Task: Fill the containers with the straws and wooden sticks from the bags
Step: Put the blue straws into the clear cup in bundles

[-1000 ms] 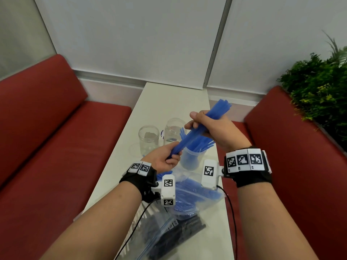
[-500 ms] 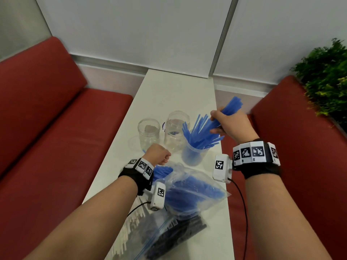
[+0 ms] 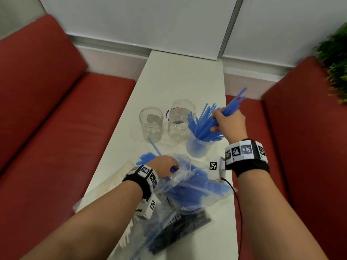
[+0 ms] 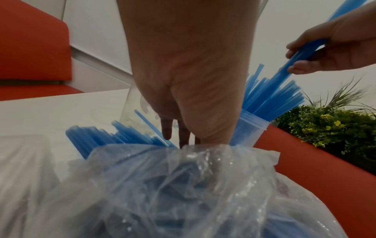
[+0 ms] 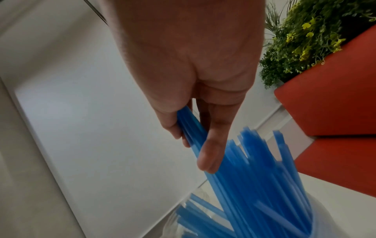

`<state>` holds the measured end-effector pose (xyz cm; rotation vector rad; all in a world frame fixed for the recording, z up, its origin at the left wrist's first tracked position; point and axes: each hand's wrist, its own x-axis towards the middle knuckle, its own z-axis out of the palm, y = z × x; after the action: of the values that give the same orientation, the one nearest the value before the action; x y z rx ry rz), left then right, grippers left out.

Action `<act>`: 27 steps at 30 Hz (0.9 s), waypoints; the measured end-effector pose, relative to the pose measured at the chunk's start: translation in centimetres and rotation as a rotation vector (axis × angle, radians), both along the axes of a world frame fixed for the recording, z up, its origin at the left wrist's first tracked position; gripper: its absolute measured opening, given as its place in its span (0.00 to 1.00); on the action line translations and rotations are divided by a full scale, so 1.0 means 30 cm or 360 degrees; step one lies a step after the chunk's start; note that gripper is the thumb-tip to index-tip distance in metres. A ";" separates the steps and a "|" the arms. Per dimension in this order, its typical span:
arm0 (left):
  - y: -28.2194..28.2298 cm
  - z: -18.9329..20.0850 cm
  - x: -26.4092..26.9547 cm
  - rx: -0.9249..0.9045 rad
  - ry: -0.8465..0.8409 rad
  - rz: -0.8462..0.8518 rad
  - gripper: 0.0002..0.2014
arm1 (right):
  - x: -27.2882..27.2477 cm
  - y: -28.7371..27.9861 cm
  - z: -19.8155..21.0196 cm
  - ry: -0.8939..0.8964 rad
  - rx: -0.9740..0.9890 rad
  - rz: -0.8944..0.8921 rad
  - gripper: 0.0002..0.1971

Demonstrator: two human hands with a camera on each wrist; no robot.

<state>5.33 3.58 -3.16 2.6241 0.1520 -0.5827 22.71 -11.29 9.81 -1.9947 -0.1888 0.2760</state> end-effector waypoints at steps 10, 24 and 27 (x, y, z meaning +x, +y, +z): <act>0.003 -0.019 0.017 0.0269 0.0067 -0.0079 0.13 | -0.004 -0.003 -0.034 -0.0124 -0.0155 0.0001 0.08; -0.024 -0.059 -0.018 0.0153 -0.0198 -0.0229 0.14 | -0.082 0.007 -0.044 -0.0959 -0.0275 -0.0149 0.14; -0.026 -0.071 -0.033 0.0081 -0.0239 -0.0218 0.14 | -0.072 0.019 -0.074 -0.0824 -0.0586 0.0159 0.19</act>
<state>4.34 2.79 -5.29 2.7310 -0.0606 -0.4292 20.54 -10.73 7.60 -2.3961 -0.6028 -0.1637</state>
